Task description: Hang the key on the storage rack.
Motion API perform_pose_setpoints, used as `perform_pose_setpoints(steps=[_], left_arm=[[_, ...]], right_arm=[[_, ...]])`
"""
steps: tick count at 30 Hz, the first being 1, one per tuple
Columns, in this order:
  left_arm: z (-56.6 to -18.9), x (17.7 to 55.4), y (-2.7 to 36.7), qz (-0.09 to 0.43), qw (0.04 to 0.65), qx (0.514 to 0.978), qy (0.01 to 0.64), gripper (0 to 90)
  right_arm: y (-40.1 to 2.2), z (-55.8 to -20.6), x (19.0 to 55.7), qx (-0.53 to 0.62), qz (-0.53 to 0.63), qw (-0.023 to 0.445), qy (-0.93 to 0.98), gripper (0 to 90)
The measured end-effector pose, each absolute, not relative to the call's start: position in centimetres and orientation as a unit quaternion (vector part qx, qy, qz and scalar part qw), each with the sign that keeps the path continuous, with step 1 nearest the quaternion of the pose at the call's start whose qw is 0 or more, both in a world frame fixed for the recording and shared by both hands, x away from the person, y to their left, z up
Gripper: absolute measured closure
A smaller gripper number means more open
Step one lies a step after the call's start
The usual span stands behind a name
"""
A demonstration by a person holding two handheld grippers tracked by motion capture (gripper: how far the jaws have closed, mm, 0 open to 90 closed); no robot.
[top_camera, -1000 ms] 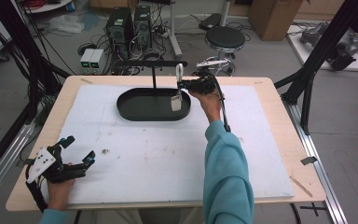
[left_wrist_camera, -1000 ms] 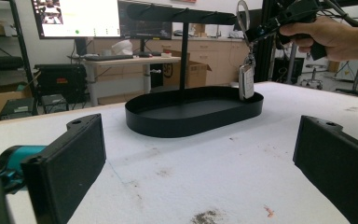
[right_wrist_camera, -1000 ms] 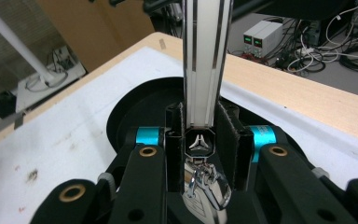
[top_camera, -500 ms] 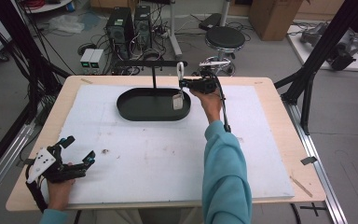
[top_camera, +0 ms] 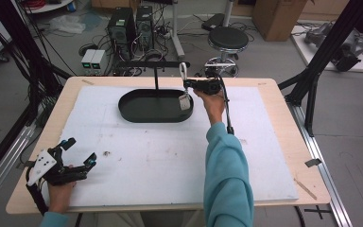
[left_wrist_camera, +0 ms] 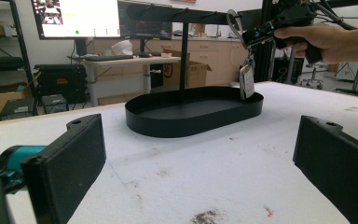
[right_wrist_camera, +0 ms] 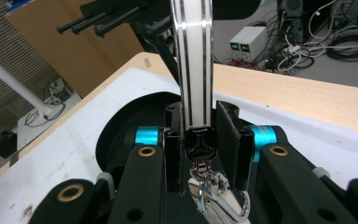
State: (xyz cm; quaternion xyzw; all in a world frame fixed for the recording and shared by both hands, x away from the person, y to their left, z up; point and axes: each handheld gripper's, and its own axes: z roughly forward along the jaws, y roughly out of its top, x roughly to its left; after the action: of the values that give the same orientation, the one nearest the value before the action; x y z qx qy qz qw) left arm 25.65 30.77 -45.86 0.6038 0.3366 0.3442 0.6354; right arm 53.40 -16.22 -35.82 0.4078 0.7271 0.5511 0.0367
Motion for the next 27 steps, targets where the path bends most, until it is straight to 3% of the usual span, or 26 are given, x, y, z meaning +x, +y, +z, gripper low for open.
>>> perform_pose_setpoints(steps=[24, 27], left_arm=[[-45.86, 25.64, 30.77, 0.345, 0.635, 0.604, 0.335, 2.8], [-45.87, 25.64, 30.76, 0.345, 0.635, 0.604, 0.335, 2.8]], right_arm=[[-16.07, -35.90, 53.22, 0.452, 0.526, 0.055, 0.718, 73.6], [-16.26, -35.63, 53.11, 0.441, 0.527, 0.068, 0.723, 65.3]])
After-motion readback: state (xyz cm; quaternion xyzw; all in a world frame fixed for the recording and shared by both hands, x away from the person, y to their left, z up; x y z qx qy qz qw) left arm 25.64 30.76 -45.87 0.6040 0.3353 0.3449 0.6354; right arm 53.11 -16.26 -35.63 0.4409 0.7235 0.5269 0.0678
